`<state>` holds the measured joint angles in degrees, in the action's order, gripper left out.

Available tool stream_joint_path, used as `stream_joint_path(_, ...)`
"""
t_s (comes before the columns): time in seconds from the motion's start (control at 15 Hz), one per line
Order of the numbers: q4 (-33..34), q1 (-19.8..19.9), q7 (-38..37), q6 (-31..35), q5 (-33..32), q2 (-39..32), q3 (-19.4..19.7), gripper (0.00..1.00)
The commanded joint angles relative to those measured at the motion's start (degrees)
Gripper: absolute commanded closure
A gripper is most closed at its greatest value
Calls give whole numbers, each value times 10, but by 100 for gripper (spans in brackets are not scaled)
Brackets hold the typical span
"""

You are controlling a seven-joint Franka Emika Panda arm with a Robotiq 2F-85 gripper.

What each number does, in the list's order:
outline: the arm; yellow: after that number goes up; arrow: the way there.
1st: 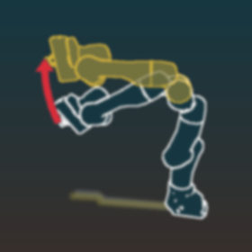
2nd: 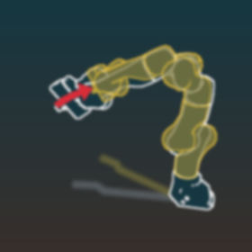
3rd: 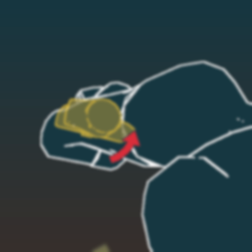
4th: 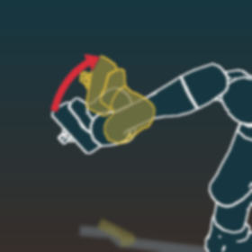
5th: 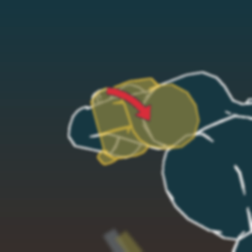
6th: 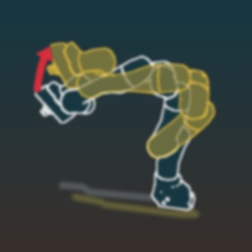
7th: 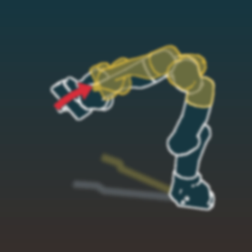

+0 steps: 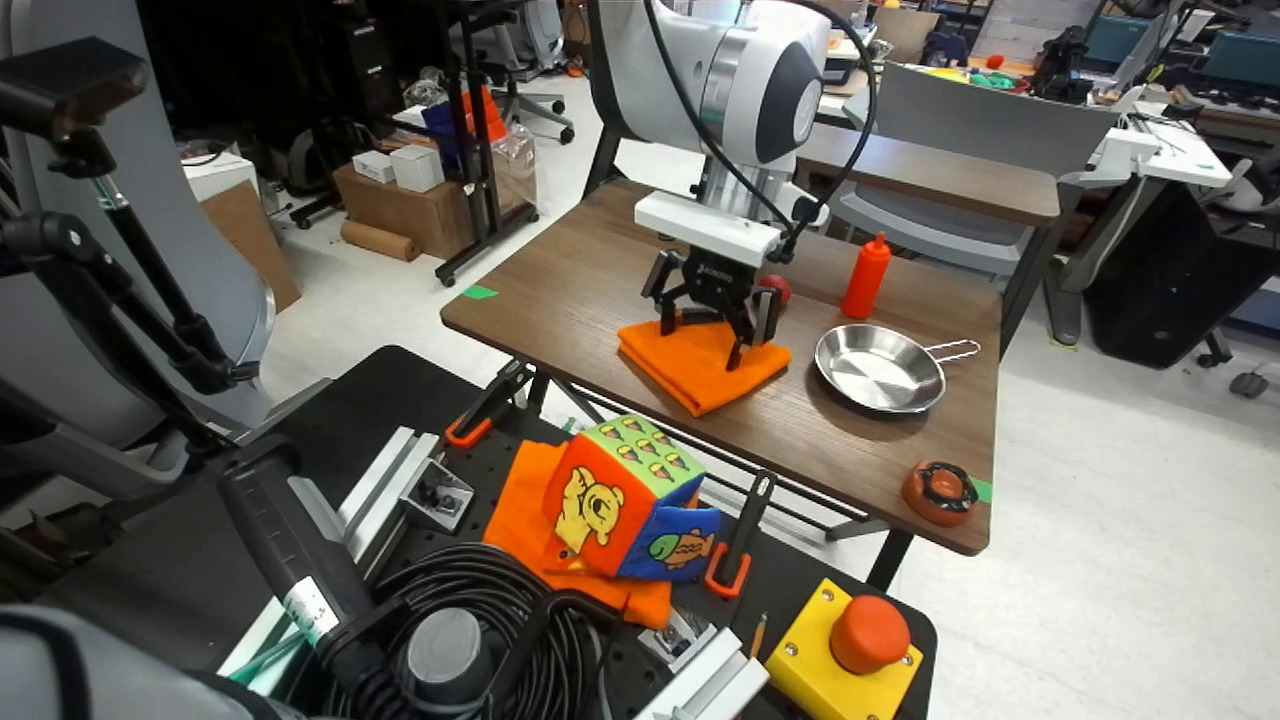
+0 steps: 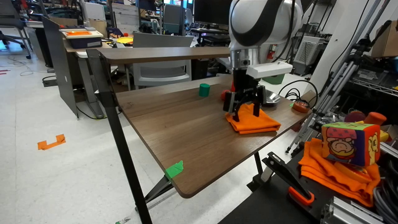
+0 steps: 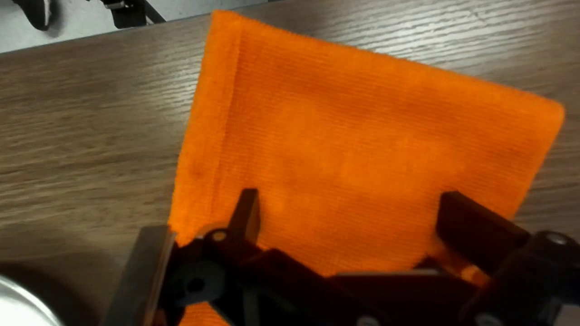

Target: Move the orange towel to the left

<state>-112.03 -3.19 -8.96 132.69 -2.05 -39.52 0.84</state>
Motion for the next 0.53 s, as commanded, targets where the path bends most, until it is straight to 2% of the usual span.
stream_joint_path(0.0, 50, -28, -15, 13, -16, -60, 3, 0)
stream_joint_path(0.47, 40, -31, 57, 89, 68, -44, -110, 0)
